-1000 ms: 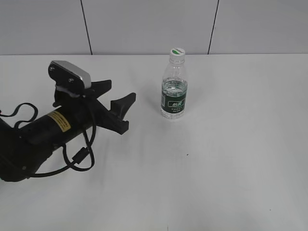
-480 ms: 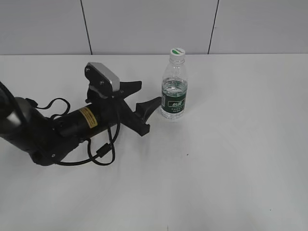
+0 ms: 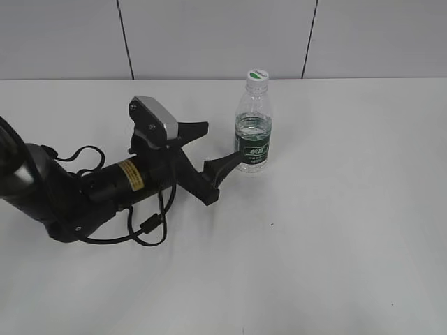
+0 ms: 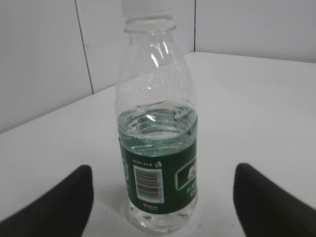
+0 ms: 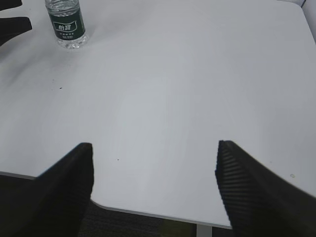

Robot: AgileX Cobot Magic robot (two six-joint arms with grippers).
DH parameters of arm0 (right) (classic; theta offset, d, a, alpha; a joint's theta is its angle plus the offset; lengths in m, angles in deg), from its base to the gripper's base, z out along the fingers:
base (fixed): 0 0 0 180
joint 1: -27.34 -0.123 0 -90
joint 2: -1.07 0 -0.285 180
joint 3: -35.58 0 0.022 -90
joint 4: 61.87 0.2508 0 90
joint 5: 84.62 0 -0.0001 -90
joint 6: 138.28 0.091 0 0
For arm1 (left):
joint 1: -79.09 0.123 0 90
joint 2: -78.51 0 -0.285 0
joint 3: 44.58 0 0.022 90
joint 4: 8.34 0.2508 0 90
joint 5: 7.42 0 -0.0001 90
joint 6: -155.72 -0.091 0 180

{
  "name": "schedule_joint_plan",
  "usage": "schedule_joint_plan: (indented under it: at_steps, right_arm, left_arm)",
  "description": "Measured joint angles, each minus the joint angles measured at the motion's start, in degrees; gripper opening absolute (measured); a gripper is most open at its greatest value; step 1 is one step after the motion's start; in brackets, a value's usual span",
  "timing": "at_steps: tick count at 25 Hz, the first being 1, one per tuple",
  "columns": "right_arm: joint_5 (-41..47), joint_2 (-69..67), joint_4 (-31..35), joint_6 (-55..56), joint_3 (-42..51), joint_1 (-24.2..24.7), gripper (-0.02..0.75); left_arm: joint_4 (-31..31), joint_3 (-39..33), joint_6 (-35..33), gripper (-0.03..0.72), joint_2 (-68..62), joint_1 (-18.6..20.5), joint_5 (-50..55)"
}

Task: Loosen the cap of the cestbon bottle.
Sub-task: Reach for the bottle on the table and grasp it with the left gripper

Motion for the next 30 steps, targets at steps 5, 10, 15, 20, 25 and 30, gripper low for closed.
schedule_joint_plan:
  at_steps: [5, 10, 15, 20, 25, 30]
  right_arm:
    - [0.0, 0.0, 0.0, 0.0, 0.0, 0.0, 0.588]
    - [0.0, 0.0, 0.0, 0.0, 0.0, 0.0, 0.588]
    - [0.0, 0.0, 0.0, 0.0, 0.0, 0.0, 0.588]
    - [0.0, 0.0, 0.0, 0.0, 0.0, 0.0, 0.588]
    - [0.0, 0.0, 0.0, 0.0, 0.0, 0.0, 0.588]
    - [0.0, 0.0, 0.0, 0.0, 0.0, 0.0, 0.588]
  left_arm:
    - [0.0, 2.85, 1.65, 0.58, -3.62, 0.0, -0.06]
    - [0.3, 7.89, 5.92, 0.584, -7.22, 0.0, -0.01]
    - [0.35, 12.14, 6.84, 0.584, -10.32, -1.23, -0.11]
    - [-0.22, 15.79, 6.89, 0.584, -12.92, -3.31, 0.11]
    - [-2.64, 18.47, 6.89, 0.584, -13.09, -3.89, 1.08]
    - [-2.82, 20.45, 6.89, 0.581, -13.21, -4.75, 4.95]
